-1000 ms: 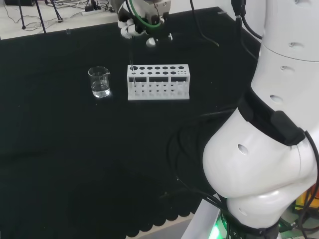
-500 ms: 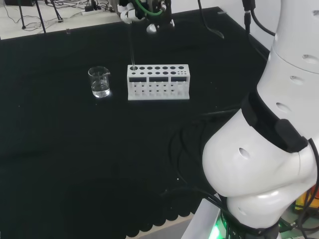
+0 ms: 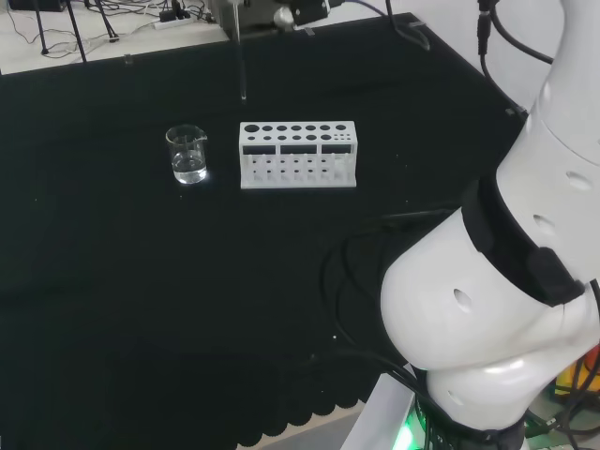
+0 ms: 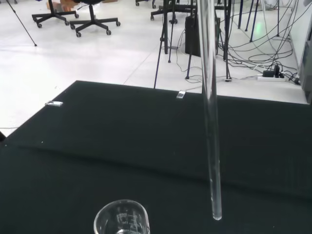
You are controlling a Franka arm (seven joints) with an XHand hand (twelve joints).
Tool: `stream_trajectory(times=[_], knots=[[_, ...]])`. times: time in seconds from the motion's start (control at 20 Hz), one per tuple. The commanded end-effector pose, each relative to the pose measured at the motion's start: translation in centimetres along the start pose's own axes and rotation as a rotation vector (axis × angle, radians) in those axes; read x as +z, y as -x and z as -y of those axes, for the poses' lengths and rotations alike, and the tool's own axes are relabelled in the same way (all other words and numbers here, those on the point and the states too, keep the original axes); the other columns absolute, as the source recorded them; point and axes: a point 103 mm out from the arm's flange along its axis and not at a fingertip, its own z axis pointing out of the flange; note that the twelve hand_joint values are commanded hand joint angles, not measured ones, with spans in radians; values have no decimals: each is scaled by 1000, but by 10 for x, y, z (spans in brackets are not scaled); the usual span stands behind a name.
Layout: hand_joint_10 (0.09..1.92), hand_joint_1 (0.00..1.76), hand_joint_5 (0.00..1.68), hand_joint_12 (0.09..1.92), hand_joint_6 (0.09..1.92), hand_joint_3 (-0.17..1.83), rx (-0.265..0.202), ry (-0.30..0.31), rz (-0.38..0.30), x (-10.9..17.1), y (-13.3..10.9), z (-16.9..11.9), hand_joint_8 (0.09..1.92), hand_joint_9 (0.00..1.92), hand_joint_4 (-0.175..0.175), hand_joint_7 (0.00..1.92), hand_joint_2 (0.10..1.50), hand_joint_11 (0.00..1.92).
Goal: Take the glass rod from the white test tube rack.
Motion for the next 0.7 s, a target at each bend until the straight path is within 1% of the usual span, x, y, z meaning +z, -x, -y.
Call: stream_trajectory(times=[0.05,0.2,0.35,0.45,0.7], knots=[[1134,1242,808,744,956,1,-57,1,-13,-19,-37,-1,1540,1522,-175,842,1208,1639],[1133,1242,809,745,955,1,-84,4,-18,-21,-49,-3,1541,1525,-175,841,1208,1640],[1132,1242,809,745,954,1,-108,4,-23,-20,-57,-3,1542,1528,-175,841,1208,1641],[1131,1242,810,746,953,1,-131,3,-25,-19,-64,-3,1542,1530,-175,840,1208,1642],[1128,1242,811,748,952,0,-149,-13,-18,-16,-72,-1,1541,1532,-175,841,1207,1644]])
